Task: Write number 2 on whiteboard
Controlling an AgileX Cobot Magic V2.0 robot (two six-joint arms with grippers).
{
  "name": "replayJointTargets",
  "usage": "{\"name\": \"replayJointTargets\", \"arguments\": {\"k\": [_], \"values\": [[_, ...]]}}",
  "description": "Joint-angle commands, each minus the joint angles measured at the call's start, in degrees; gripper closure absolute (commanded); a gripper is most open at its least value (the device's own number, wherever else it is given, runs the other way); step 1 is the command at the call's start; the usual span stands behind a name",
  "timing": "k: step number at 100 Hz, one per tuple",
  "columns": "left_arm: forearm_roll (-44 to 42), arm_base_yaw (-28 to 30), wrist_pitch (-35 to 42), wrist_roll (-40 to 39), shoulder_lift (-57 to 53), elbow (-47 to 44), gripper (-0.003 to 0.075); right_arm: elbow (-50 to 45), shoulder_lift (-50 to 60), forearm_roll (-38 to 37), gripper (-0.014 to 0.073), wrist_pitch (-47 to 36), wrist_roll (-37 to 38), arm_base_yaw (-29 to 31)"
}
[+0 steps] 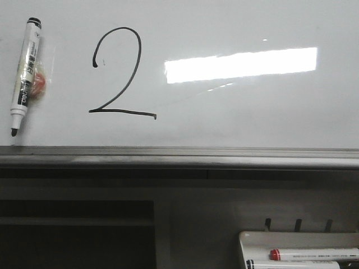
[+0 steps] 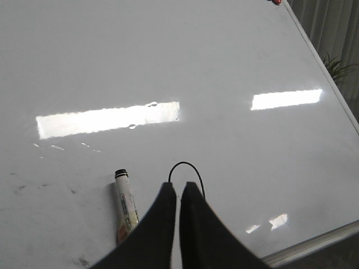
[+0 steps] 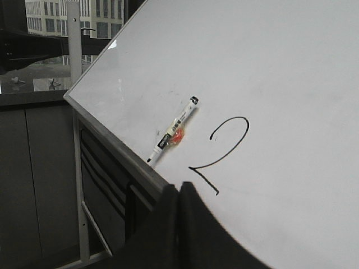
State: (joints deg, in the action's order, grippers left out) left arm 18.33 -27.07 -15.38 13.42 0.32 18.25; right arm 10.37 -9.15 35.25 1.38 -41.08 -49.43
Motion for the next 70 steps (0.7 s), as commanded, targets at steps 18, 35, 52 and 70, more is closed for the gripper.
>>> {"name": "replayJointTargets", "arguments": {"k": [18, 35, 52, 70], "values": [[2.8, 0.1, 3.7, 0.0, -1.4, 0.7, 0.0741, -3.7, 3.6, 0.5, 0.0645, -3.1, -0.4, 0.1], [2.8, 0.1, 3.7, 0.0, -1.4, 0.7, 0.0741, -4.2, 3.6, 0.5, 0.0645, -2.8, -0.4, 0.1], [2.8, 0.1, 3.8, 0.0, -1.4, 0.7, 0.0741, -4.2, 3.6, 0.5, 0.0645, -2.8, -0.4, 0.1], [-6.9, 0.3, 5.7, -0.3, -1.4, -0.2, 0.0741, -4.2, 3.6, 0.5, 0.0645, -2.8, -0.4, 0.1]]}}
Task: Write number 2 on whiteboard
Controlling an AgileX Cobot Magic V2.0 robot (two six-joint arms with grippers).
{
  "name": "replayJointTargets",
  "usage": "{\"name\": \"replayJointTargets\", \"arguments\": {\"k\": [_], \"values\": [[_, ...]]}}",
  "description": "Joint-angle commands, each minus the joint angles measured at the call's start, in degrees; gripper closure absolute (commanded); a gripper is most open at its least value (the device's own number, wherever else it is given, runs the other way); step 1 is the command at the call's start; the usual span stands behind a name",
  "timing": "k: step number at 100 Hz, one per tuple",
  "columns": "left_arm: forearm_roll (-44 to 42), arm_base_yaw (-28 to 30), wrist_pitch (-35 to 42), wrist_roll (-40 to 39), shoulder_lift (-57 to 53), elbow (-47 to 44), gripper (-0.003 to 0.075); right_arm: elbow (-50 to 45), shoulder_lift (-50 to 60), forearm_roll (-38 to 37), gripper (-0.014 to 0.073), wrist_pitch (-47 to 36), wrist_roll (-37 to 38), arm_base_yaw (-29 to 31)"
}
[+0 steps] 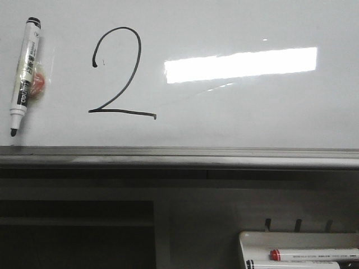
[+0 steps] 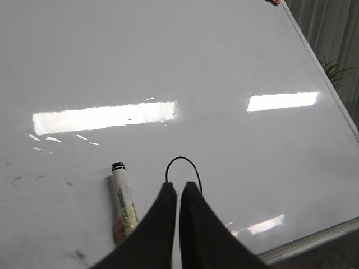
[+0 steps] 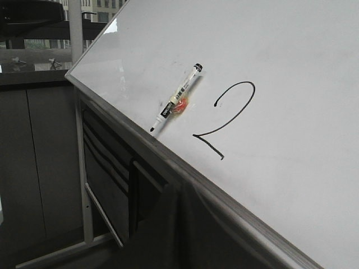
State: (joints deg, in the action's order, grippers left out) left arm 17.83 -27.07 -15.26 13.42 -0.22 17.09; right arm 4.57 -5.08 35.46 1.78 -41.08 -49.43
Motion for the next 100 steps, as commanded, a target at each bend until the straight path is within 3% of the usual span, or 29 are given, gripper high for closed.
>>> {"name": "replayJointTargets", "arguments": {"k": [1, 8, 18, 38, 49, 66, 80, 100], "values": [[-8.3, 0.6, 6.0, -0.5, -0.8, 0.8, 0.0741, 1.6, -0.5, 0.3, 0.0645, -3.2, -0.4, 0.1], [-14.1, 2.4, 8.2, -5.0, -0.8, -0.4, 0.0741, 1.6, -0.5, 0.3, 0.0645, -3.2, -0.4, 0.1], [-14.5, 7.1, 8.7, -12.7, -0.8, -2.9, 0.0741, 1.6, -0.5, 0.3, 0.0645, -3.2, -0.4, 0.1], [-18.6, 20.1, 8.2, -12.1, -0.8, -9.9, 0.0741, 1.6, -0.5, 0.3, 0.0645, -3.2, -0.4, 0.1], [-18.8, 24.0, 8.3, -12.1, -1.5, -13.4, 0.0741, 1.6, -0.5, 0.3, 0.0645, -3.2, -0.4, 0.1], [-20.4, 25.3, 8.0, -12.1, -1.5, -17.9, 0.0741, 1.6, -0.5, 0.3, 0.0645, -3.2, -0.4, 0.1], [-20.7, 25.3, -0.4, -12.1, -1.5, -17.8, 0.0741, 1.6, -0.5, 0.3, 0.0645, -3.2, -0.4, 0.1], [-21.8, 25.3, -0.2, -11.8, -1.5, -17.8, 0.0741, 1.6, -0.5, 0.3, 0.0645, -3.2, -0.4, 0.1]]}}
